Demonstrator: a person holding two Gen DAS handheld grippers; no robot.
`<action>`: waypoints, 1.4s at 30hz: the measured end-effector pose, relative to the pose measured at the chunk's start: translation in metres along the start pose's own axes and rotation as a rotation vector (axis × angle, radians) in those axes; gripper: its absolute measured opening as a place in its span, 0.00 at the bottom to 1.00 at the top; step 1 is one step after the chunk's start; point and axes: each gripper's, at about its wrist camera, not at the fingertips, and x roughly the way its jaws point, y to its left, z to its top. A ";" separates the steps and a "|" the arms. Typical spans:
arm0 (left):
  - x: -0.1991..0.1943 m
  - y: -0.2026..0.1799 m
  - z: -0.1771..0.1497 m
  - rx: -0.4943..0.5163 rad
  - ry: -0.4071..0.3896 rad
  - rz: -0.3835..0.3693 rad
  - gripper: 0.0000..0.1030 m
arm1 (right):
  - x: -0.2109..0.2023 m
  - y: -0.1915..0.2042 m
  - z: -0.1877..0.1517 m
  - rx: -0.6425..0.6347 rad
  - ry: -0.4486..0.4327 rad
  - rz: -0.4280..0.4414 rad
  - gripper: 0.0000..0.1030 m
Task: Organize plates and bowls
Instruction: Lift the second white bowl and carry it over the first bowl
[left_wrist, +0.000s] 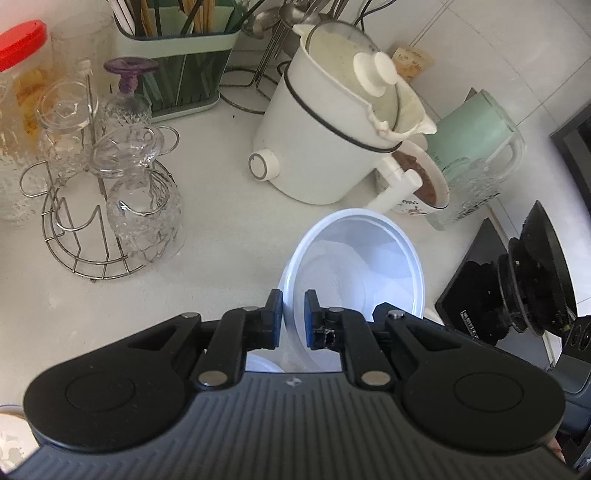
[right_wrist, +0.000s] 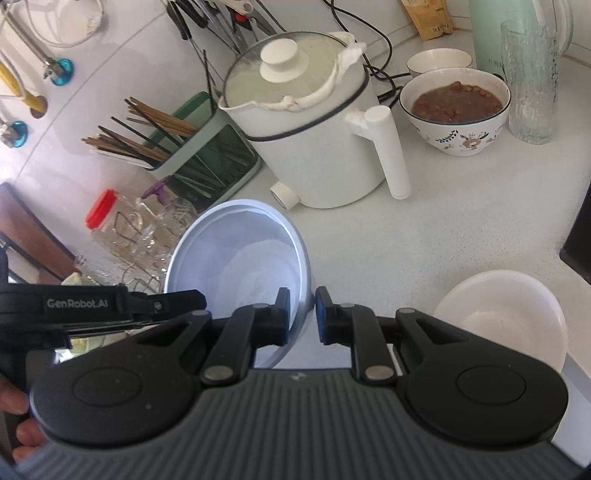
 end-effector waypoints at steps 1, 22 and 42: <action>-0.003 0.000 -0.001 -0.001 -0.002 -0.001 0.12 | -0.002 0.001 -0.001 -0.002 -0.001 0.002 0.17; -0.034 0.012 -0.031 -0.057 -0.027 0.022 0.13 | -0.016 0.020 -0.013 -0.087 0.051 0.035 0.18; -0.042 0.036 -0.057 -0.112 -0.004 0.080 0.13 | 0.000 0.035 -0.034 -0.133 0.180 0.063 0.18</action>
